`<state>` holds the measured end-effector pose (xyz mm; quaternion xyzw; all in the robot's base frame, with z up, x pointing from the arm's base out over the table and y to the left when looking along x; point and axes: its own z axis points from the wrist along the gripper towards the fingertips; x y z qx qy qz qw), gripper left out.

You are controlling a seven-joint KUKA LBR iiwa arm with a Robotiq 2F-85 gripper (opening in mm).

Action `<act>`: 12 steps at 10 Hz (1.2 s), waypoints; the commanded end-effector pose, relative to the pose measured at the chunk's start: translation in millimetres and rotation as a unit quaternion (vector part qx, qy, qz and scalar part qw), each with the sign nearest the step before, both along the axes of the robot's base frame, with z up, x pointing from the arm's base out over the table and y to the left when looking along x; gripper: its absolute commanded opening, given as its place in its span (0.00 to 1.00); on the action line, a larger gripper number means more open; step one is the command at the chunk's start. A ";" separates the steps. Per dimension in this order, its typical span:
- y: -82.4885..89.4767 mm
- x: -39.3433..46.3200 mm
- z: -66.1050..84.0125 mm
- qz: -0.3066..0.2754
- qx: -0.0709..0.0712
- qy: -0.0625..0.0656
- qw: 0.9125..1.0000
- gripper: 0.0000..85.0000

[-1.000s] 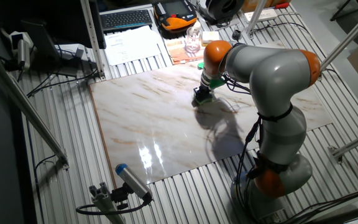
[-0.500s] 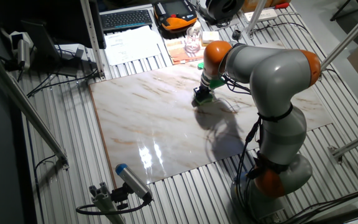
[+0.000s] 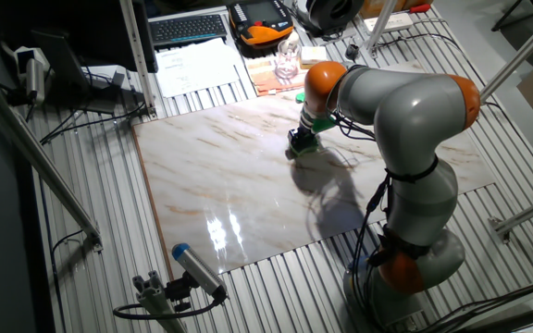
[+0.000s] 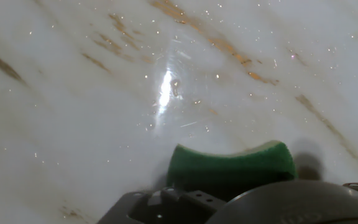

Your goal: Clean the tabletop with a sponge

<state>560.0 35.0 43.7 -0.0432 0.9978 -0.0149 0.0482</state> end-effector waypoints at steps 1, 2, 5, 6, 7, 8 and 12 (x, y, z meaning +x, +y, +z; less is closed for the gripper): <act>0.5 -0.3 1.3 0.000 0.000 0.000 1.000 0.80; 2.2 -1.1 4.9 0.000 -0.002 0.001 1.000 0.80; 5.2 -1.2 14.8 0.000 -0.006 0.007 1.000 0.80; 3.8 -0.4 14.9 0.006 -0.006 0.010 1.000 0.80; 2.7 0.1 15.6 0.010 -0.006 0.011 1.000 0.60; 2.1 0.4 15.7 0.013 -0.005 0.013 1.000 0.60; 1.8 0.3 15.6 0.017 -0.006 0.015 1.000 0.60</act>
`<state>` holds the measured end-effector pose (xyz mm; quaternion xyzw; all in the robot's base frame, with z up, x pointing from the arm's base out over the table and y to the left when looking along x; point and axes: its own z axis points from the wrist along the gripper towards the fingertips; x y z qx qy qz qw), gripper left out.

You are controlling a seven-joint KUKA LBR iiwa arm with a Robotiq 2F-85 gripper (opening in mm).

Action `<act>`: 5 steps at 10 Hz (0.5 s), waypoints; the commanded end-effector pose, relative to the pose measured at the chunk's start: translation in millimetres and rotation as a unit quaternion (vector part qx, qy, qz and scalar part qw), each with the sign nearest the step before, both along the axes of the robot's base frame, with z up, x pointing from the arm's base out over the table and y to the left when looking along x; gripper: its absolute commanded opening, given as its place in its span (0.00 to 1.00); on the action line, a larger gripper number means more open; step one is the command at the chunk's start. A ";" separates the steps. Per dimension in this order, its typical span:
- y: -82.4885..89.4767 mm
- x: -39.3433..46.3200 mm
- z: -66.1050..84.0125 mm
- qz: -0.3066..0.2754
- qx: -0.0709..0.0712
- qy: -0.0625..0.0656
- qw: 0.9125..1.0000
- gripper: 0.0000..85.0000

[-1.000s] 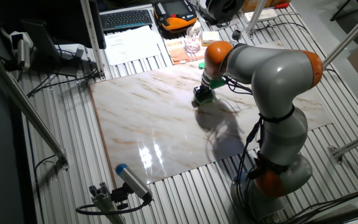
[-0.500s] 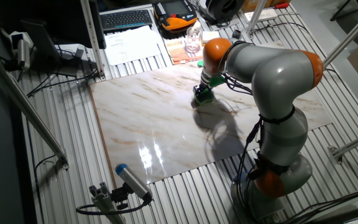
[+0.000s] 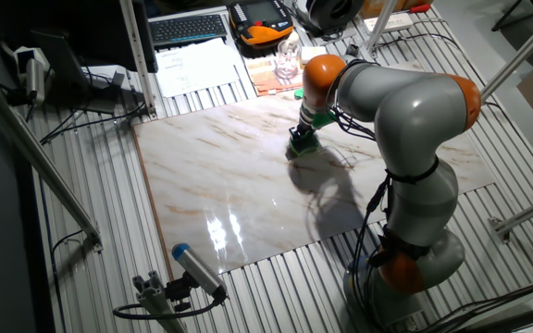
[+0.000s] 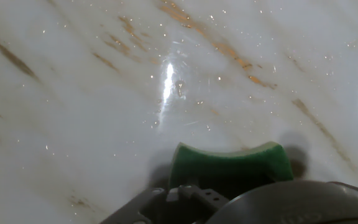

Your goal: Clean the tabletop with a sponge

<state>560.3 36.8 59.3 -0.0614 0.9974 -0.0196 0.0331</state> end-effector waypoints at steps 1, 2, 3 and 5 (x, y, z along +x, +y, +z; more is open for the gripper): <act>-0.1 -0.1 0.1 0.001 0.000 0.000 1.000 0.60; -0.3 -0.1 -0.1 0.002 -0.001 0.001 1.000 0.40; -1.1 -0.5 -0.4 0.004 -0.002 0.001 1.000 0.40; -2.2 -0.9 -0.8 0.005 -0.001 0.002 1.000 0.40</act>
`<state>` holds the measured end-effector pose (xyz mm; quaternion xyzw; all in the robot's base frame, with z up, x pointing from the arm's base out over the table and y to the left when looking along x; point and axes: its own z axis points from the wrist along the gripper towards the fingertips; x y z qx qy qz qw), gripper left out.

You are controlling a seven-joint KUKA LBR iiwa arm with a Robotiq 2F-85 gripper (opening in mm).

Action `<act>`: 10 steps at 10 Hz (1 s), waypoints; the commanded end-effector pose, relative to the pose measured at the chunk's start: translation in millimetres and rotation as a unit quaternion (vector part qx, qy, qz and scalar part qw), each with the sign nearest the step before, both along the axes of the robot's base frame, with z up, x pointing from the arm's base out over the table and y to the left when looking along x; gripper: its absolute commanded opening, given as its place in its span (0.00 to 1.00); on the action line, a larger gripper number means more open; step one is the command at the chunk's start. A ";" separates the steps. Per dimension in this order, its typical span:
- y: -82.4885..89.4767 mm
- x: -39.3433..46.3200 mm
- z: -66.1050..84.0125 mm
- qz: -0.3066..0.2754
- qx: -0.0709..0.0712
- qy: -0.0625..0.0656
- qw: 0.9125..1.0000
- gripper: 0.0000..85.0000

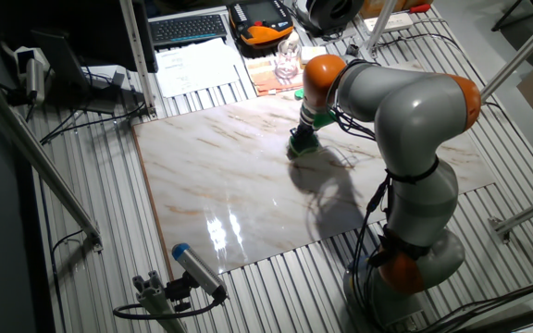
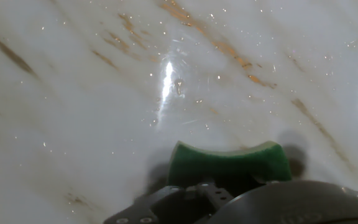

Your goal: Clean the tabletop with a sponge

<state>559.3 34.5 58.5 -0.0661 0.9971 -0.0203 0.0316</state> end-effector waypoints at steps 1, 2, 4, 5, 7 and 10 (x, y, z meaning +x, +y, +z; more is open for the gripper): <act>-0.6 -0.6 0.1 0.000 0.000 0.000 1.000 0.40; -0.9 -1.5 0.4 -0.001 0.000 -0.001 1.000 0.60; -0.7 -3.5 -0.5 -0.002 -0.001 -0.001 1.000 0.60; 0.2 -4.4 -2.1 -0.004 0.000 -0.002 1.000 0.60; 2.0 -5.9 -5.0 -0.005 0.001 -0.002 1.000 0.60; -0.6 -6.2 -4.1 -0.004 0.003 -0.003 1.000 0.40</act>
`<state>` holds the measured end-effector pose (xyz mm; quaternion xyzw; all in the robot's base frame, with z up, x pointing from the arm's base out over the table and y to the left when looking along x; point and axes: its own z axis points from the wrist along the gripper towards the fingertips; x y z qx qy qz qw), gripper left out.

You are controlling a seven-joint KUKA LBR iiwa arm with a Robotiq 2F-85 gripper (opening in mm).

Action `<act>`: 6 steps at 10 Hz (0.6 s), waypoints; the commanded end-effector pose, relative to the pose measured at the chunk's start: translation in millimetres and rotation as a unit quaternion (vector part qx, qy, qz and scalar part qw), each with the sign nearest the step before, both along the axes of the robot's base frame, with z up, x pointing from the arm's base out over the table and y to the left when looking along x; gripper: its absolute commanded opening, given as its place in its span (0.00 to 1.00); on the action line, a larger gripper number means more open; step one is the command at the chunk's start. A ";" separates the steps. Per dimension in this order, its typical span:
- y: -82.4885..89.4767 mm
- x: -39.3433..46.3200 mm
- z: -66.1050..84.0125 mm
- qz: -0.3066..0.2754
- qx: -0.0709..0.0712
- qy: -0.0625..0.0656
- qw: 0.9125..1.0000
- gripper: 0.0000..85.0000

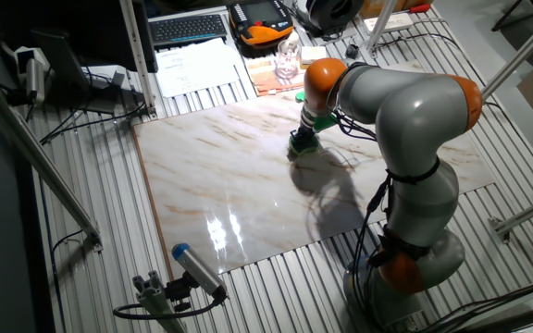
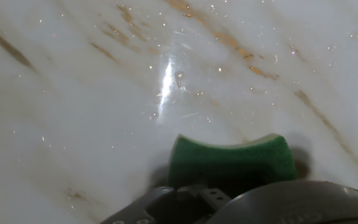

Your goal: Clean the tabletop with a sponge

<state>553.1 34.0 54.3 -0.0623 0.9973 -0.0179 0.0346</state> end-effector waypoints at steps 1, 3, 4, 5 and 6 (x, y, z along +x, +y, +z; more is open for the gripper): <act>0.1 0.2 -0.4 0.000 0.000 0.000 1.000 0.40; -0.5 0.4 -2.0 0.000 0.000 -0.001 1.000 0.40; -0.9 0.7 -2.4 -0.001 0.001 -0.002 1.000 0.40; -0.8 1.1 -3.2 -0.001 0.001 -0.002 1.000 0.40; -1.5 1.4 -4.4 -0.001 0.002 -0.002 1.000 0.40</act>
